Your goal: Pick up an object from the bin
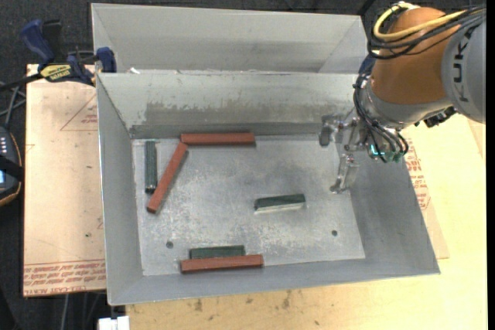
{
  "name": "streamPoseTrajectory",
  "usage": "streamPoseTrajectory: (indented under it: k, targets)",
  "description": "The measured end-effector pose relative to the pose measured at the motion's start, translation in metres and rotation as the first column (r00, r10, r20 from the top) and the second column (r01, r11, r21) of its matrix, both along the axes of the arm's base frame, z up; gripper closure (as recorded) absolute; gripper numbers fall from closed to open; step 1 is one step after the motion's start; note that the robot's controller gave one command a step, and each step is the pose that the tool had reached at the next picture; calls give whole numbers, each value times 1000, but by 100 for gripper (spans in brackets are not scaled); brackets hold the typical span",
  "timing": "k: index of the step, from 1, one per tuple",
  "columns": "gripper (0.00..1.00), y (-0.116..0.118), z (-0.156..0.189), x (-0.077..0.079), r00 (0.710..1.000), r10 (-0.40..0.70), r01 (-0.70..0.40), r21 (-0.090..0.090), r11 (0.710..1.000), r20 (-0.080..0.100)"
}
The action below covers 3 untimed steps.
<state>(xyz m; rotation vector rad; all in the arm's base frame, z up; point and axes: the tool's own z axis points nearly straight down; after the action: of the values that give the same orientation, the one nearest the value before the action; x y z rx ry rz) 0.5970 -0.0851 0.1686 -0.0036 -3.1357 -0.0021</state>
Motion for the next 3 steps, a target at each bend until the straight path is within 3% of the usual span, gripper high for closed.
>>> streamPoseTrajectory:
  k: [1,2,3]
  targets:
    - [0,0,5,2,1000,2,-2,-1,1000,7]
    - [0,15,-14,15,998,55,-55,-5,998,16]
    - [0,54,-57,4,949,317,-317,0,949,8]
